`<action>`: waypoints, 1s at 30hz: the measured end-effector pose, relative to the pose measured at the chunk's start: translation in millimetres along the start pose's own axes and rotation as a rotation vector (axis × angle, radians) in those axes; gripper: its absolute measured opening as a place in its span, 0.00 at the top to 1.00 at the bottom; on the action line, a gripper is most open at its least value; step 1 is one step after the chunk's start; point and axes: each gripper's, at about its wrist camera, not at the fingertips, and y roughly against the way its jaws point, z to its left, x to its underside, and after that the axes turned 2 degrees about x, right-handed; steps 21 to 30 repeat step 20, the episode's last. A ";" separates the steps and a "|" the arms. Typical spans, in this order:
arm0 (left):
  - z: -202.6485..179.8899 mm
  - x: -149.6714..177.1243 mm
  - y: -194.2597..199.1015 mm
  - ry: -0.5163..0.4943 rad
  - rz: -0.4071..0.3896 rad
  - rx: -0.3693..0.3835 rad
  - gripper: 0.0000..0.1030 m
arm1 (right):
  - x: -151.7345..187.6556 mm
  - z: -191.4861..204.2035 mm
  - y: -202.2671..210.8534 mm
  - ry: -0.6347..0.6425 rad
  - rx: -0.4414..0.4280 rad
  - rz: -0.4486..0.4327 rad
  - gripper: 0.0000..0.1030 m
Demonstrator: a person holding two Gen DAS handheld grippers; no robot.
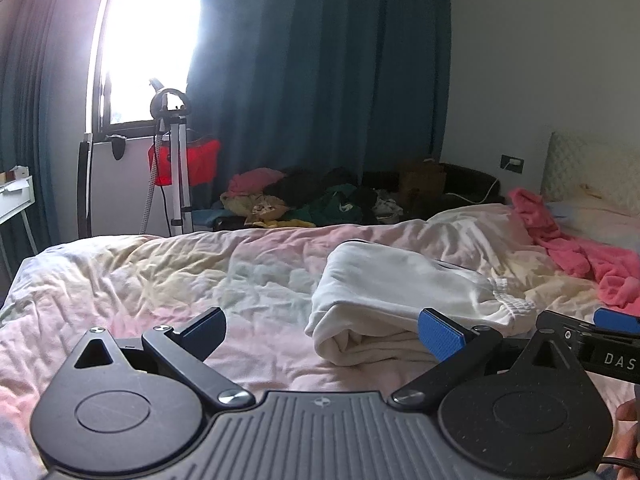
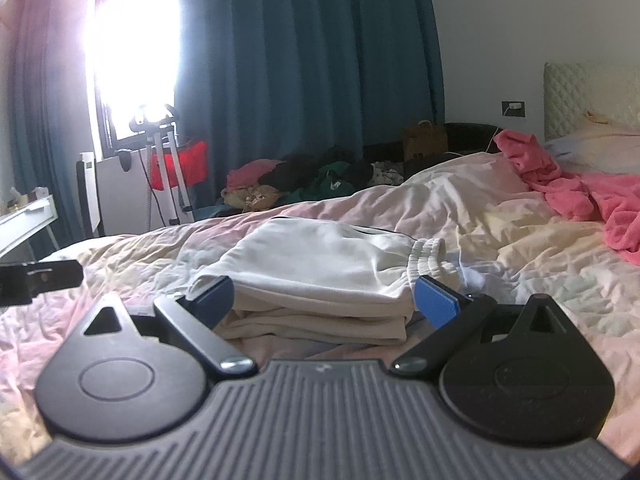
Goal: Fold clothes
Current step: 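Lay the folded bundle on the bed and open both grippers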
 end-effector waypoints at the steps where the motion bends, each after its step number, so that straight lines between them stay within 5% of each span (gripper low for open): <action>1: 0.0 0.2 0.0 0.001 0.001 0.001 0.00 | 0.1 0.3 0.1 0.001 0.001 0.000 0.04; 30: 5.4 1.7 0.8 0.036 0.004 -0.012 0.00 | -1.2 0.4 -0.7 -0.005 0.006 0.020 0.04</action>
